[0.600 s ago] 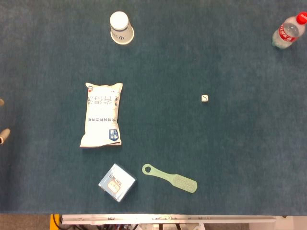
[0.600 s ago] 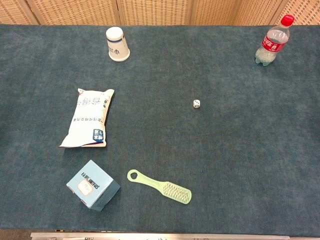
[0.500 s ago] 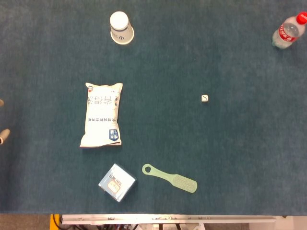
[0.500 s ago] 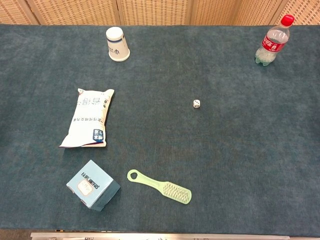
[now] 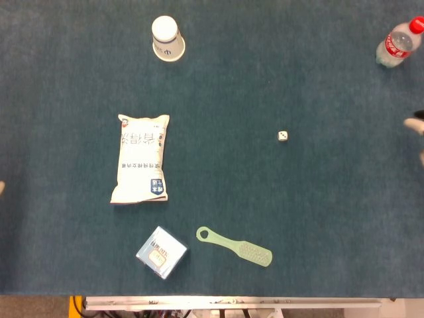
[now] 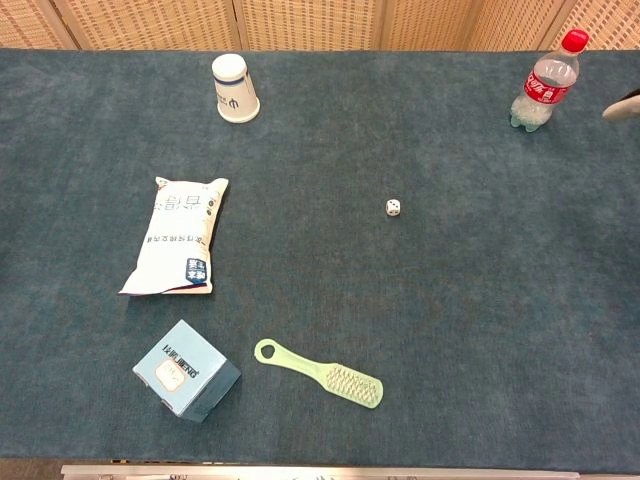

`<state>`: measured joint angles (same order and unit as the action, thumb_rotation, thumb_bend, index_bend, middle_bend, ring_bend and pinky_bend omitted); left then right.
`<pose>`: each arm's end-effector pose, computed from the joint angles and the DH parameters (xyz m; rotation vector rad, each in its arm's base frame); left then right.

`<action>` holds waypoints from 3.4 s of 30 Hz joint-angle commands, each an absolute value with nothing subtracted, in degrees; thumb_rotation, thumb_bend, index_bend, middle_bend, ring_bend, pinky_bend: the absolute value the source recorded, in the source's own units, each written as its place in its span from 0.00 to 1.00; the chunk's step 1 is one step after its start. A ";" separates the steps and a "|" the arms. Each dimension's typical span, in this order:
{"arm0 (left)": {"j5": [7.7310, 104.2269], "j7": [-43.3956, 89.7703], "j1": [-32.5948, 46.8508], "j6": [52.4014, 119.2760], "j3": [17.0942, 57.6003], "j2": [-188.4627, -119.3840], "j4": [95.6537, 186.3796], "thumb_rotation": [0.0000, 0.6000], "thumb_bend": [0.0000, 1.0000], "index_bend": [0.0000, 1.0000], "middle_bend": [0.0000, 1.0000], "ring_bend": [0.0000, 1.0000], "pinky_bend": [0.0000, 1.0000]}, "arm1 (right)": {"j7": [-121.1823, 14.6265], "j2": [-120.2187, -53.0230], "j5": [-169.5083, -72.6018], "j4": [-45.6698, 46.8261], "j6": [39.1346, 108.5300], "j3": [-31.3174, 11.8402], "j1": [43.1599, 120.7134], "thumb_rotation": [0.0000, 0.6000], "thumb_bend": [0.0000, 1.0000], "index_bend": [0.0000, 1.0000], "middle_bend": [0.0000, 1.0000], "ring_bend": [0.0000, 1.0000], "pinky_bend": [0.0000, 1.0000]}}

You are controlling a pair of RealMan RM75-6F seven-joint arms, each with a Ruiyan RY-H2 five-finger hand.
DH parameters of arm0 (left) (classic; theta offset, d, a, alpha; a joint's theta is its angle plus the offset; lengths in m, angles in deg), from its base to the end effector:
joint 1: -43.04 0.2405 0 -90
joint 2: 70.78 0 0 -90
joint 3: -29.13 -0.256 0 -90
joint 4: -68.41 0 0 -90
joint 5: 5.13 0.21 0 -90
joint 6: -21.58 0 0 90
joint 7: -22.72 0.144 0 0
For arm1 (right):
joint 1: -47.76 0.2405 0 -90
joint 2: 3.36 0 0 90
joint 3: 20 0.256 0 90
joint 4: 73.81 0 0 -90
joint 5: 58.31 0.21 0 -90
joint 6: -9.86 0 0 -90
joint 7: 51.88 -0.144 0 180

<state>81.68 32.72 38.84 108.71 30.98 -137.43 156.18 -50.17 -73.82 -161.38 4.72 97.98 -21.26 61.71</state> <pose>-0.3222 0.1746 0.1539 -1.4391 -0.7293 -0.7561 -0.2828 -0.2097 0.1225 1.7732 -0.5450 1.0294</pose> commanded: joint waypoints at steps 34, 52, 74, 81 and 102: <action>82.85 29.11 41.33 109.40 28.68 -137.40 150.10 1.00 0.00 0.37 0.28 0.22 0.37 | -5.56 -87.60 -134.77 12.14 50.44 -13.43 94.26 1.00 1.00 0.46 0.89 0.90 0.93; 82.08 29.26 41.44 108.58 28.84 -137.25 150.21 1.00 0.00 0.37 0.28 0.22 0.37 | 1.47 -90.85 -126.35 11.26 52.21 -16.97 97.21 1.00 1.00 0.46 0.91 0.93 0.94; 81.90 29.62 41.64 108.24 28.75 -136.98 150.57 1.00 0.00 0.37 0.28 0.22 0.37 | -0.17 -93.07 -125.70 8.27 52.92 -20.02 99.35 1.00 1.00 0.46 0.91 0.93 0.95; 82.07 29.97 41.69 108.53 28.82 -136.97 150.90 1.00 0.00 0.37 0.28 0.22 0.37 | 1.22 -92.69 -124.13 9.02 53.72 -20.60 99.55 1.00 1.00 0.46 0.91 0.93 0.95; 81.48 30.63 41.66 107.83 28.89 -137.03 150.99 1.00 0.00 0.37 0.28 0.22 0.37 | 4.08 -89.75 -119.35 12.91 56.59 -23.15 99.74 1.00 1.00 0.50 0.91 0.94 0.95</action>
